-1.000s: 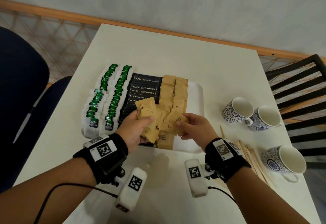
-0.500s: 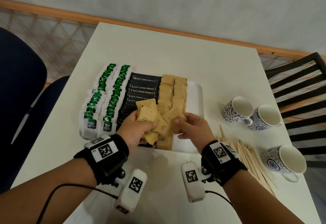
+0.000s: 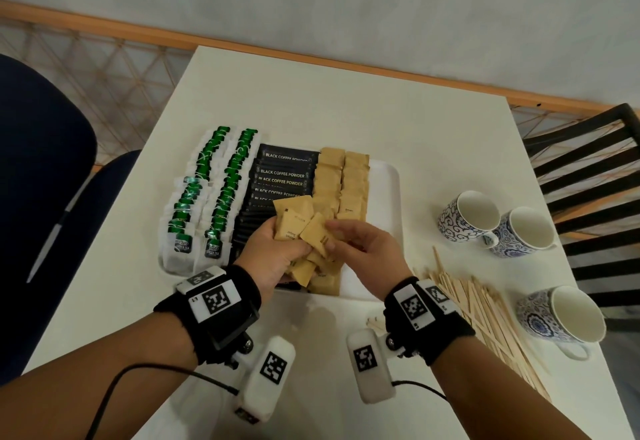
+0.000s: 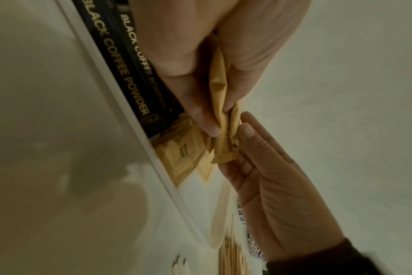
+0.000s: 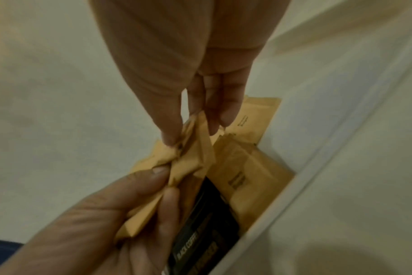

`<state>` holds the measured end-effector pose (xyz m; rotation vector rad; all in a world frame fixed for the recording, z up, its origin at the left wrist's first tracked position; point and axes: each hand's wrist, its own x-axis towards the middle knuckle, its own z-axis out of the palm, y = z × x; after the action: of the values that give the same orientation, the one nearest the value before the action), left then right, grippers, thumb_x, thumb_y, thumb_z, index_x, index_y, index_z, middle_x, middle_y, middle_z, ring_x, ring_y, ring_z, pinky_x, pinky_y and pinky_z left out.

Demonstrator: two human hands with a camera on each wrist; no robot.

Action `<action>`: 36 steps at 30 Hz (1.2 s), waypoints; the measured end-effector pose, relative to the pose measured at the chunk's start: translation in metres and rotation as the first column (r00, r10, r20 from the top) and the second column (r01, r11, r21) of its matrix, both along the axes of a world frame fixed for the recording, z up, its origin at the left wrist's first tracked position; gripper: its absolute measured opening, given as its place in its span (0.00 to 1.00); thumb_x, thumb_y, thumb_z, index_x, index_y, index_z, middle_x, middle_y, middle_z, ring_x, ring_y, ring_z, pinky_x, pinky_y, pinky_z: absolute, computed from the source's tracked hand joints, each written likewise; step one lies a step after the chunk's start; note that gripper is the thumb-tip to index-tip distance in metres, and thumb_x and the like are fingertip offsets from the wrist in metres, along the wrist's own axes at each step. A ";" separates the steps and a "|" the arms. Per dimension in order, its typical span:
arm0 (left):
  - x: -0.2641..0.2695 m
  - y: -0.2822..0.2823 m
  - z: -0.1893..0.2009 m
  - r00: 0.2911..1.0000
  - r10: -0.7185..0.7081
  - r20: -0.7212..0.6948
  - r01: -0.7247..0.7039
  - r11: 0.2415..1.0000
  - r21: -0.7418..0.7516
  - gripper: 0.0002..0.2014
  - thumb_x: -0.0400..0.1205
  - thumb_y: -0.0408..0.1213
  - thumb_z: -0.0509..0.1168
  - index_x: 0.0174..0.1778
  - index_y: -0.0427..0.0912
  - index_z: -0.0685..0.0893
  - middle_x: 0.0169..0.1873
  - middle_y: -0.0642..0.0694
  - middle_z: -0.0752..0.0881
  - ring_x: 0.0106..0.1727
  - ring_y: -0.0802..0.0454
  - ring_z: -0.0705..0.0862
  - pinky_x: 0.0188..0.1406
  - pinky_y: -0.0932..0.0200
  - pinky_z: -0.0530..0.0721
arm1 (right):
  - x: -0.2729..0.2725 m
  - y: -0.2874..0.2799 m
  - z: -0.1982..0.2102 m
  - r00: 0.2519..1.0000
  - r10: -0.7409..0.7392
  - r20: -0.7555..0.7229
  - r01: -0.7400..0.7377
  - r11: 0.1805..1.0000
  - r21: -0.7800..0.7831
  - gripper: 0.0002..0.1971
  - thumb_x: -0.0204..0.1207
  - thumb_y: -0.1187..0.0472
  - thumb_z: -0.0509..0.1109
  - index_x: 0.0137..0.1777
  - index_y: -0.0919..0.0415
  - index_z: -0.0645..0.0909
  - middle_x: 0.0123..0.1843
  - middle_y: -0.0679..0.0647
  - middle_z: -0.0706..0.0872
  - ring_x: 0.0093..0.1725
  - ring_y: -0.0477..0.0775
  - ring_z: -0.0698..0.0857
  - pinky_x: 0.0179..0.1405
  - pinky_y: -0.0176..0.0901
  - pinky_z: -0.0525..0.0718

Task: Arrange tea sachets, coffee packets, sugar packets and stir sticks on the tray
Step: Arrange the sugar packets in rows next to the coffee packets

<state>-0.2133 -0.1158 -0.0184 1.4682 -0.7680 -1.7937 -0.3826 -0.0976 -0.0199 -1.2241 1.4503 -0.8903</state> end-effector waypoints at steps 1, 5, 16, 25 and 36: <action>0.001 0.000 -0.001 1.000 -0.013 0.015 0.013 1.000 -0.006 0.18 0.76 0.22 0.69 0.53 0.51 0.80 0.50 0.39 0.87 0.47 0.38 0.87 0.43 0.40 0.88 | -0.003 -0.002 -0.002 1.000 0.006 -0.016 -0.006 1.000 0.003 0.19 0.71 0.61 0.78 0.57 0.39 0.82 0.44 0.50 0.87 0.45 0.48 0.86 0.49 0.37 0.85; 0.005 0.000 0.000 1.000 -0.005 0.026 0.006 1.000 -0.017 0.17 0.77 0.23 0.70 0.54 0.48 0.80 0.53 0.37 0.87 0.48 0.37 0.88 0.40 0.43 0.89 | -0.017 -0.008 -0.002 0.990 0.084 -0.111 -0.077 0.995 0.069 0.17 0.72 0.61 0.76 0.57 0.41 0.83 0.41 0.49 0.90 0.44 0.46 0.88 0.50 0.40 0.85; 0.019 -0.011 0.001 0.996 0.087 -0.013 -0.087 0.996 -0.010 0.16 0.79 0.23 0.67 0.55 0.49 0.79 0.53 0.40 0.88 0.50 0.41 0.88 0.41 0.46 0.88 | -0.047 0.003 -0.016 0.924 -0.083 -0.373 0.178 0.958 0.226 0.06 0.76 0.54 0.70 0.45 0.53 0.87 0.31 0.51 0.87 0.28 0.48 0.83 0.31 0.41 0.85; 0.016 -0.010 -0.001 0.998 0.066 -0.018 -0.066 0.998 0.010 0.18 0.79 0.24 0.68 0.59 0.48 0.78 0.53 0.41 0.88 0.50 0.42 0.89 0.42 0.45 0.89 | -0.031 -0.003 -0.025 0.894 -0.083 -0.440 0.203 0.951 0.233 0.10 0.73 0.52 0.73 0.49 0.53 0.78 0.37 0.50 0.87 0.30 0.48 0.86 0.31 0.42 0.86; 0.011 -0.008 0.000 0.998 0.051 -0.028 -0.050 0.998 0.026 0.18 0.79 0.23 0.66 0.62 0.45 0.77 0.53 0.41 0.87 0.47 0.44 0.89 0.34 0.50 0.90 | -0.029 -0.001 -0.022 0.813 0.112 -0.572 0.029 0.973 0.231 0.26 0.65 0.46 0.79 0.56 0.51 0.69 0.36 0.51 0.84 0.33 0.49 0.82 0.29 0.40 0.76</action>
<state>-0.2019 -0.1238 -0.0186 1.4626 -0.6906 -1.7880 -0.4116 -0.0983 -0.0419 -1.4114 1.9385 -0.2928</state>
